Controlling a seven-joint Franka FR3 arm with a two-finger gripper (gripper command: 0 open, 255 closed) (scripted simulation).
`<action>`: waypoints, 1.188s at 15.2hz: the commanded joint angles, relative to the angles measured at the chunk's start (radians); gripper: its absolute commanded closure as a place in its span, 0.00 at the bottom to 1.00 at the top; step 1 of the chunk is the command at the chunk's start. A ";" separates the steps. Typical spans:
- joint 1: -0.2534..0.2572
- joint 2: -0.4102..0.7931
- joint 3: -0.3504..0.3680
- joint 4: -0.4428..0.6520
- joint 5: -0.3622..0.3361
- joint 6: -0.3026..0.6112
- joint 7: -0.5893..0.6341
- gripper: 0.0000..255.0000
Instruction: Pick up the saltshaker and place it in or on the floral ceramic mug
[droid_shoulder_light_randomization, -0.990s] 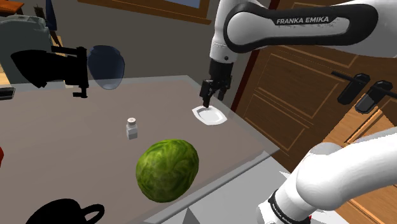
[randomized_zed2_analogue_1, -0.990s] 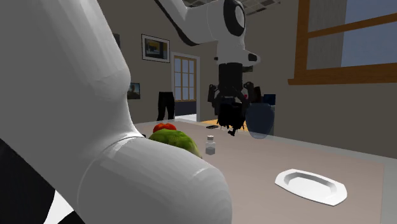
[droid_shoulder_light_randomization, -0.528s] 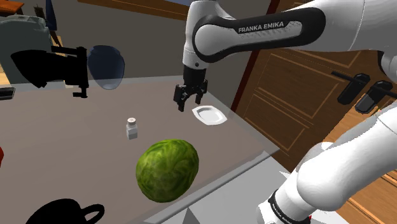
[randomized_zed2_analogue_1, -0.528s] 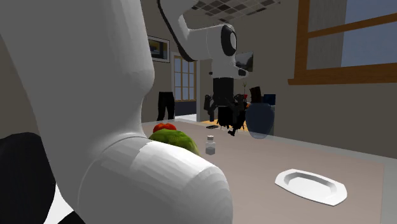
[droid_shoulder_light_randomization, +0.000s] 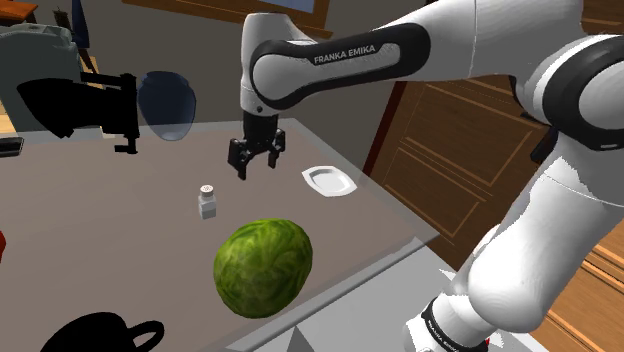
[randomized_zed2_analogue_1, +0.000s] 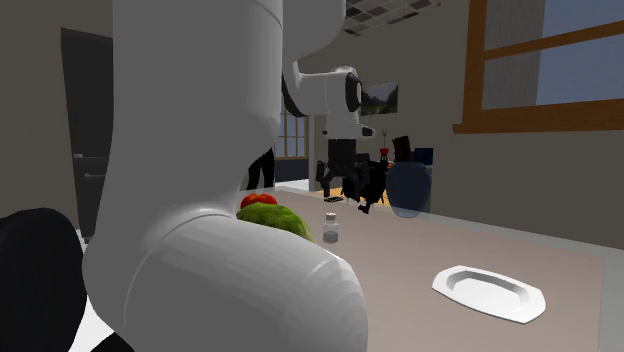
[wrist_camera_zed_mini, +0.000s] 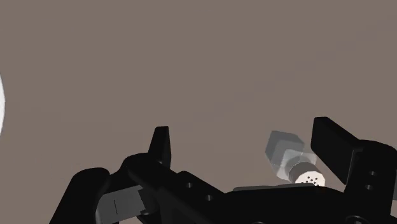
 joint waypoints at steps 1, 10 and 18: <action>0.016 0.082 0.011 0.076 -0.027 0.007 0.034 0.00; 0.121 0.420 0.014 0.447 -0.136 -0.024 0.138 0.00; 0.122 0.450 0.007 0.389 -0.148 0.063 0.146 0.00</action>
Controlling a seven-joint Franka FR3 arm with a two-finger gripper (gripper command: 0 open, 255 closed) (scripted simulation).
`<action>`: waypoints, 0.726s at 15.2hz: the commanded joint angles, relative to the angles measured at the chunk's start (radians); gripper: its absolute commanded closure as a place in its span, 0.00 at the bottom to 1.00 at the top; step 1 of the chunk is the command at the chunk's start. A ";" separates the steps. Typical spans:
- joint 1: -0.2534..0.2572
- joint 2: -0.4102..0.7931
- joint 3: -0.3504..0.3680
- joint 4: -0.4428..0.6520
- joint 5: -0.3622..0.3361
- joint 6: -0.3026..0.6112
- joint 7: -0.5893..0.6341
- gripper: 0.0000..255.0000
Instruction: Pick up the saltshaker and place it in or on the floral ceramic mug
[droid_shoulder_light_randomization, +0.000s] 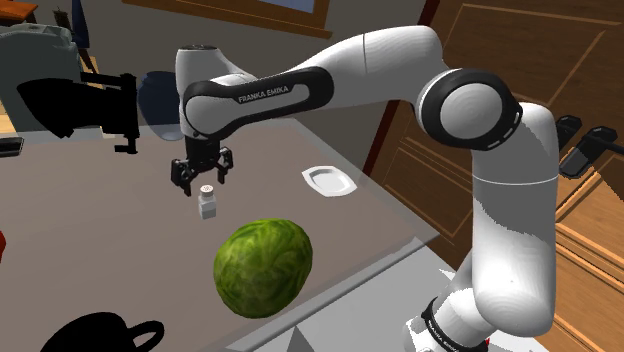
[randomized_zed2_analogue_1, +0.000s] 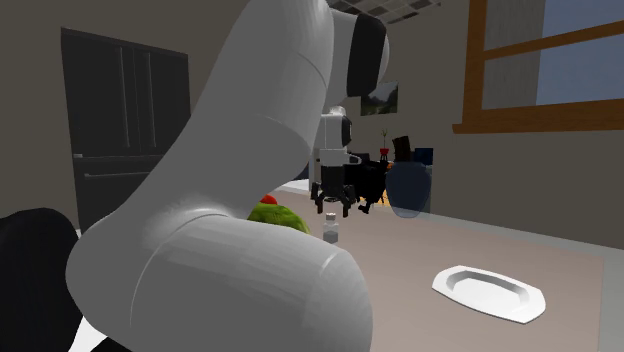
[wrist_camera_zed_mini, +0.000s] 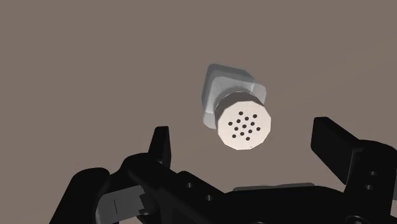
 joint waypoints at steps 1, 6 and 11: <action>0.001 0.004 -0.001 -0.005 -0.002 0.009 0.002 0.00; 0.001 0.004 -0.001 -0.005 -0.002 0.009 0.002 0.00; 0.001 0.004 -0.001 -0.005 -0.002 0.009 0.002 1.00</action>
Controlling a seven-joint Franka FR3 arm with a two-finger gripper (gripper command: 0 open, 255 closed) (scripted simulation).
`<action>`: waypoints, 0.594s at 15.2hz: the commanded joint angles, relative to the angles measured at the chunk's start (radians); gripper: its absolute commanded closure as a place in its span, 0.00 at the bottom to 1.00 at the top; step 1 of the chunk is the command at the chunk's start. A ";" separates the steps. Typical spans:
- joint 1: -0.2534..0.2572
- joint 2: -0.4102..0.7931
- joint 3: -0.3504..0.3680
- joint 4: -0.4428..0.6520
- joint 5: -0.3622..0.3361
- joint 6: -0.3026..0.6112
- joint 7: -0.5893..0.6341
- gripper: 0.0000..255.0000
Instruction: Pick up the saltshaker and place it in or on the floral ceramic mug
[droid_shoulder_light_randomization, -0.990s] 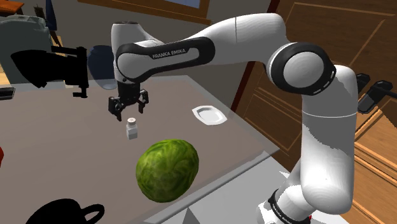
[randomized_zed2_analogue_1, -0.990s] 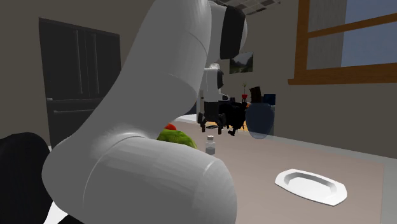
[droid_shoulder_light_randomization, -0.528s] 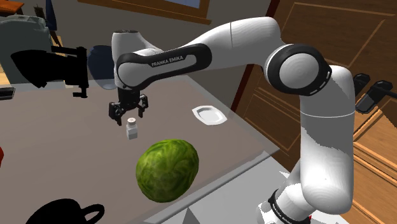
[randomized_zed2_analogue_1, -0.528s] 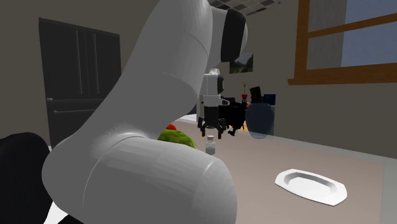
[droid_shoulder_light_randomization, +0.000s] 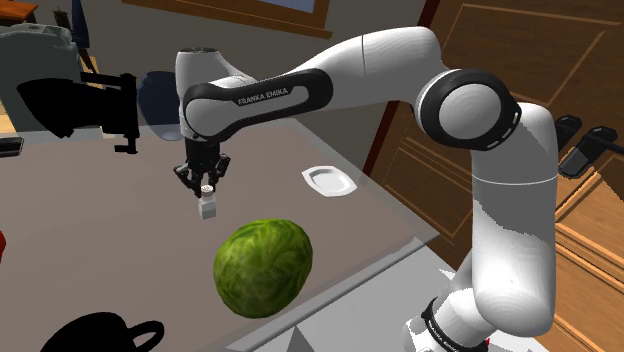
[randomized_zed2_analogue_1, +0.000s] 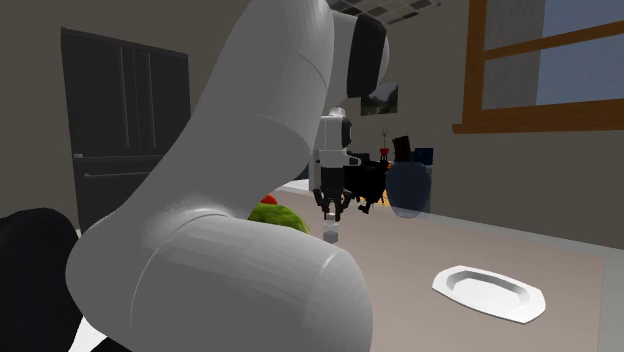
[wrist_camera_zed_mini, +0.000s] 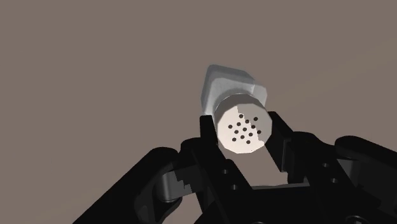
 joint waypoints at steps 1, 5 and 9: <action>0.000 0.000 0.000 0.000 0.000 0.000 0.000 1.00; 0.000 0.000 0.000 0.000 0.000 0.000 0.000 1.00; -0.001 -0.014 0.003 0.020 0.006 -0.033 -0.004 1.00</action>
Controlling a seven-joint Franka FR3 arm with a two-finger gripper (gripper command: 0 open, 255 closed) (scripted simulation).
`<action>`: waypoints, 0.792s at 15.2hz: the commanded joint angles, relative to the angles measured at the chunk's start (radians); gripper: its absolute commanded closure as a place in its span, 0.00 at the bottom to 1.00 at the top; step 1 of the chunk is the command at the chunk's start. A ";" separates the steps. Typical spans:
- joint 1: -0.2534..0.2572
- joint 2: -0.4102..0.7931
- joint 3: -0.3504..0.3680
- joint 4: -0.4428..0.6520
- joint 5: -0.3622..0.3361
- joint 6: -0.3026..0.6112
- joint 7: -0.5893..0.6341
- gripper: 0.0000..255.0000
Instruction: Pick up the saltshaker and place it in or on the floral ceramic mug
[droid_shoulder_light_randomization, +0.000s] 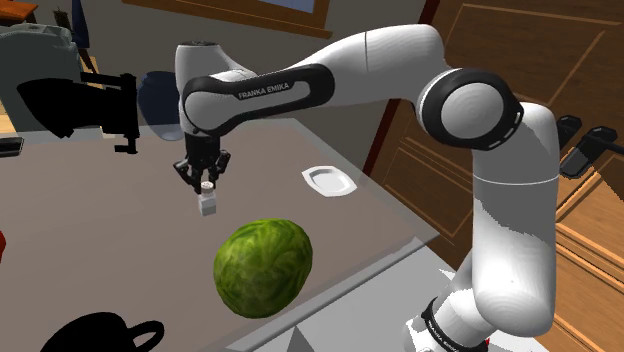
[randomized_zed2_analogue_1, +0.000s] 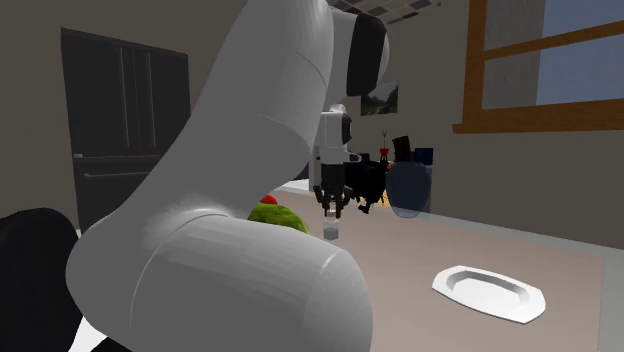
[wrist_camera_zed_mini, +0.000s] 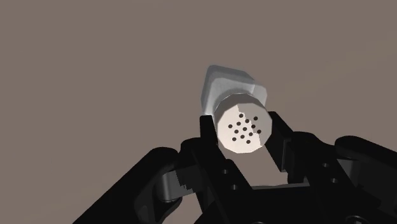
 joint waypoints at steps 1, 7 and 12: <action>0.001 -0.010 0.002 0.011 0.003 -0.020 0.000 1.00; 0.001 -0.030 0.007 0.062 0.012 -0.090 -0.007 1.00; 0.003 -0.041 0.010 0.113 0.017 -0.152 -0.011 1.00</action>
